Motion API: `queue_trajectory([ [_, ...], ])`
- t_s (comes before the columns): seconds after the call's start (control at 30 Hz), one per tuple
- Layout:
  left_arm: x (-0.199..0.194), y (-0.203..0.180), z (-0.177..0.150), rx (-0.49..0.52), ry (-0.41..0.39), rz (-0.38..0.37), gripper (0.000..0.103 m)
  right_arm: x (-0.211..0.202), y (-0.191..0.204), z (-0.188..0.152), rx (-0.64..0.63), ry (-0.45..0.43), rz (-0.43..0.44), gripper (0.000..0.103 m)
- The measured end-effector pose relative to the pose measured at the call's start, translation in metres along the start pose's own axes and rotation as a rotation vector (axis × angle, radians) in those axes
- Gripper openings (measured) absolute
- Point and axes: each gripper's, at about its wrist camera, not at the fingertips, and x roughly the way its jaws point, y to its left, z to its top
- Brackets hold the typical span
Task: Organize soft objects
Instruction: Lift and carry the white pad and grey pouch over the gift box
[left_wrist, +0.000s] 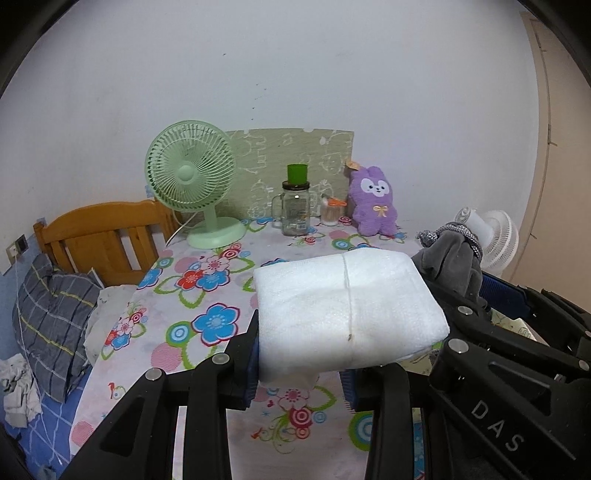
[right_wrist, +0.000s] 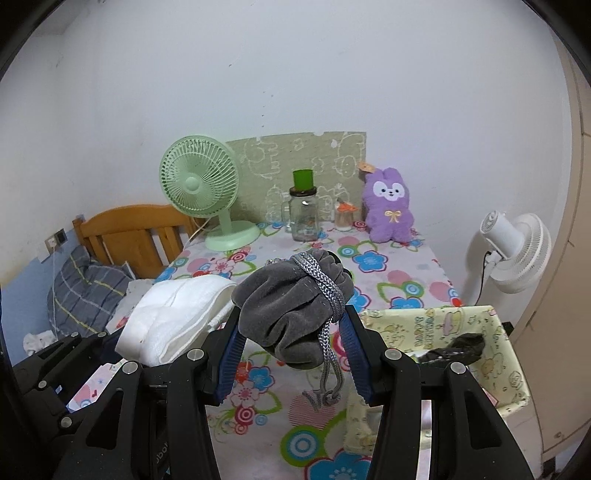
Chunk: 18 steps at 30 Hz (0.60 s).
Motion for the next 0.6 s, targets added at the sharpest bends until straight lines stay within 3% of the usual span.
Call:
queue_trajectory([
  [0.6, 0.007, -0.054, 0.005, 0.060, -0.004, -0.067, 0.036, -0.012, -0.050, -0.002, 0.036, -0.016, -0.055, 0.054],
])
